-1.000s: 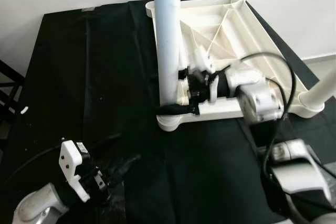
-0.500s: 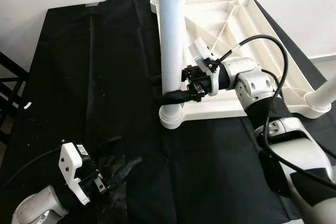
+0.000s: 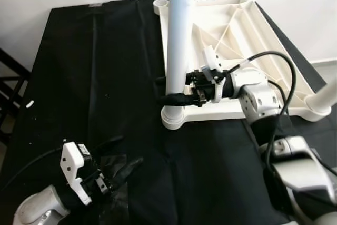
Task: Building children table
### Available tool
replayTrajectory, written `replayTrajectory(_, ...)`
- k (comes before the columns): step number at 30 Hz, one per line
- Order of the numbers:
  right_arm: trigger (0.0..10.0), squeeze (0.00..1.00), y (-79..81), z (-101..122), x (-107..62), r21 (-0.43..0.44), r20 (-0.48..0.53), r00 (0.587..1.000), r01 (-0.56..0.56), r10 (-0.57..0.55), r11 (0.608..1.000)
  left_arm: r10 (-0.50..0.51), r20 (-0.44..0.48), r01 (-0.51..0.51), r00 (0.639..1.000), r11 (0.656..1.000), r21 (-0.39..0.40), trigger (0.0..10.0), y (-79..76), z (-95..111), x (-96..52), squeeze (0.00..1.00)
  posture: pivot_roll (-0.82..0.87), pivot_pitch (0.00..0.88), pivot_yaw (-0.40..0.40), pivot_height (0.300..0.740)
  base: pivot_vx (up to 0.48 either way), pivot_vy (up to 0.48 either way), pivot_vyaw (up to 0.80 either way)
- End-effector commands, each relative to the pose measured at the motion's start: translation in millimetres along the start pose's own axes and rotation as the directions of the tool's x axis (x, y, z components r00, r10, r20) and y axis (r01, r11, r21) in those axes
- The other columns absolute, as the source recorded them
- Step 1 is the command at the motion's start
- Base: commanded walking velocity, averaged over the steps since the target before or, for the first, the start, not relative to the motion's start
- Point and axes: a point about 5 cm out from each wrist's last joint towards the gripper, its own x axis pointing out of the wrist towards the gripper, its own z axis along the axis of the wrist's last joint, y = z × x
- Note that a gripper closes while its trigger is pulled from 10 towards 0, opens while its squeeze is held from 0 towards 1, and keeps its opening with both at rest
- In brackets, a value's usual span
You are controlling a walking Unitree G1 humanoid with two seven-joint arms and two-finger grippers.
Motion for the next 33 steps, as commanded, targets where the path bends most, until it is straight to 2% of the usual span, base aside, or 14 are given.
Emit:
replayTrajectory(1,0.0,0.00,21.3,-45,-0.5,0.084,-0.234,0.964,0.151,-0.128,0.985,-0.002,-0.007,0.002,1.000,1.000,-0.013,10.0,-0.8,-2,-1.6,0.00,-0.12,0.285,-0.028,0.740,0.000,0.000,0.00)
replayTrajectory(2,0.0,0.00,21.3,-45,-0.5,0.084,-0.234,0.964,0.151,-0.128,0.985,-0.002,-0.007,0.002,1.000,1.000,-0.013,10.0,-0.8,-2,-1.6,0.00,-0.12,0.285,-0.028,0.740,0.000,0.000,0.00)
replayTrajectory(3,0.0,0.00,42.6,-50,-4.4,0.077,-0.254,0.927,0.305,-0.277,0.949,-0.005,-0.003,0.005,1.000,1.000,-0.013,10.0,0.6,-2,-0.8,0.00,-0.12,0.285,-0.028,0.740,0.000,0.000,0.00)
replayTrajectory(4,0.0,0.00,48.8,-49,-3.6,0.054,-0.253,0.908,0.358,-0.334,0.932,-0.009,-0.002,0.009,1.000,1.000,-0.014,10.0,2.7,-2,0.8,0.00,-0.14,0.265,-0.019,0.740,0.000,0.000,0.00)
replayTrajectory(12,0.4,0.00,54.5,-47,3.9,0.046,-0.276,0.907,0.344,-0.319,0.938,0.017,0.003,-0.017,1.000,1.000,-0.001,10.0,8.2,-6,2.9,0.00,-0.13,0.241,-0.036,0.740,0.000,0.000,0.00)
replayTrajectory(13,10.0,0.00,55.5,-43,6.1,0.085,-0.263,0.924,0.308,-0.277,0.948,0.020,0.004,-0.020,1.000,1.000,0.000,10.0,8.5,-6,3.1,0.00,-0.13,0.237,-0.035,0.740,0.000,0.000,0.00)
replayTrajectory(16,10.0,0.00,59.2,-31,10.3,0.154,-0.214,0.959,0.222,-0.187,0.963,0.013,0.003,-0.013,1.000,1.000,-0.002,10.0,9.1,-6,4.1,0.00,-0.13,0.239,-0.030,0.740,0.000,0.000,0.00)
replayTrajectory(17,10.0,0.73,60.6,-21,12.5,0.147,-0.176,0.979,0.133,-0.106,0.980,0.009,0.003,-0.009,1.000,1.000,-0.004,10.0,9.3,-6,4.6,0.00,-0.13,0.239,-0.030,0.740,0.000,0.000,0.00)
replayTrajectory(18,10.0,1.00,60.1,-12,13.1,0.153,-0.132,0.991,0.029,-0.009,0.988,0.003,0.003,-0.003,1.000,1.000,-0.008,10.0,9.4,-6,5.5,0.00,-0.14,0.240,-0.032,0.740,0.000,0.000,0.00)
replayTrajectory(21,10.0,1.00,52.4,0,12.6,0.129,-0.090,0.991,-0.091,0.103,0.987,-0.002,0.006,0.002,1.000,1.000,-0.012,10.0,9.3,-6,6.6,0.00,-0.13,0.244,-0.032,0.740,0.000,0.000,0.00)
replayTrajectory(24,10.0,1.00,28.3,10,11.3,0.055,-0.079,0.971,-0.222,0.226,0.973,0.000,0.011,0.000,1.000,1.000,-0.013,10.0,7.7,-5,6.6,0.00,-0.12,0.251,-0.038,0.740,0.000,0.000,0.00)
replayTrajectory(29,10.0,1.00,16.4,14,10.7,0.027,-0.077,0.947,-0.312,0.313,0.950,0.004,0.013,-0.004,1.000,1.000,-0.011,10.0,6.2,-4,5.7,0.00,-0.11,0.255,-0.038,0.740,0.000,0.000,0.00)
replayTrajectory(30,10.0,0.00,1.2,20,13.2,0.040,-0.078,0.907,-0.412,0.414,0.910,0.004,0.011,-0.004,1.000,1.000,-0.008,10.0,3.9,-3,4.2,0.00,-0.09,0.267,-0.036,0.740,0.000,0.000,0.00)
replayTrajectory(33,10.0,0.00,-13.6,31,18.4,0.056,-0.071,0.875,-0.475,0.478,0.878,0.003,0.005,-0.003,1.000,1.000,-0.009,10.0,2.2,-2,2.5,0.00,-0.08,0.273,-0.037,0.740,0.000,0.000,0.00)
